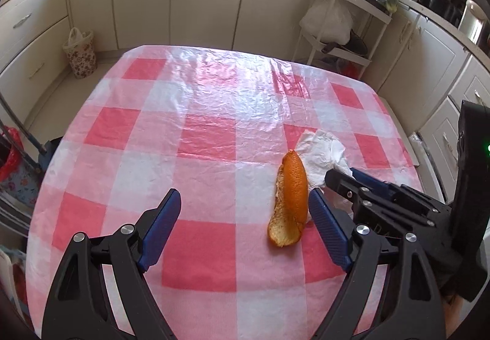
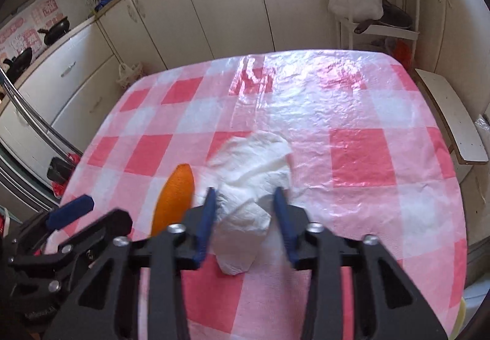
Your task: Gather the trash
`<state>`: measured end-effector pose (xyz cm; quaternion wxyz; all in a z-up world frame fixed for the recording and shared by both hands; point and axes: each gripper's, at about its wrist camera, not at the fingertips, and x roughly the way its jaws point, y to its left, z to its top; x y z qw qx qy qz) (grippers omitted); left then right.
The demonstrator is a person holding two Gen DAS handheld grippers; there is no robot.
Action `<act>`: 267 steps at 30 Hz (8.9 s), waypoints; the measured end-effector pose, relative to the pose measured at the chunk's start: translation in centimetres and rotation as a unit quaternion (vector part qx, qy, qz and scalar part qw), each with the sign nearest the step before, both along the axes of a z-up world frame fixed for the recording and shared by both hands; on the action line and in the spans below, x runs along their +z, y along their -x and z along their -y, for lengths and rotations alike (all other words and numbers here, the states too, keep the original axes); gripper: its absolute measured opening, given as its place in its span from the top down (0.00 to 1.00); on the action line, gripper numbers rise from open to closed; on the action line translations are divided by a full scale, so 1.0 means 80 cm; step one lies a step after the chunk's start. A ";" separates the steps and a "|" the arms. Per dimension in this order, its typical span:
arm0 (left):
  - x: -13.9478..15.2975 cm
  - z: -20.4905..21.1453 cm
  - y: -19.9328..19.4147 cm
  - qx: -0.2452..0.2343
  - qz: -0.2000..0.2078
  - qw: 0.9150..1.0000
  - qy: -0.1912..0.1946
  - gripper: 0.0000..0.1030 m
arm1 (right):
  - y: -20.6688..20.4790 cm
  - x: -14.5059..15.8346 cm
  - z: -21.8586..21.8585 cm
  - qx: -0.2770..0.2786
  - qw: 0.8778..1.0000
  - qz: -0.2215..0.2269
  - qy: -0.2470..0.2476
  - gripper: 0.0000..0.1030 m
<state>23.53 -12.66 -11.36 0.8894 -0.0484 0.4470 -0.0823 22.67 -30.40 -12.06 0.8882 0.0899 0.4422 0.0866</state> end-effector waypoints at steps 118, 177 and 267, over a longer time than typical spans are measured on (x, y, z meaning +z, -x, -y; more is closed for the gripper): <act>0.036 0.390 0.264 -0.384 -0.016 0.922 -0.041 0.83 | 0.421 -0.060 0.318 -0.284 0.957 -0.033 0.043 0.52; 0.205 0.130 0.375 -0.134 0.192 0.966 -0.110 0.07 | 0.509 0.188 0.147 -0.345 0.908 0.184 0.147 0.07; 0.227 -0.027 0.417 -0.008 0.199 0.975 -0.099 0.07 | 0.480 0.228 -0.028 -0.189 0.934 0.263 0.152 0.07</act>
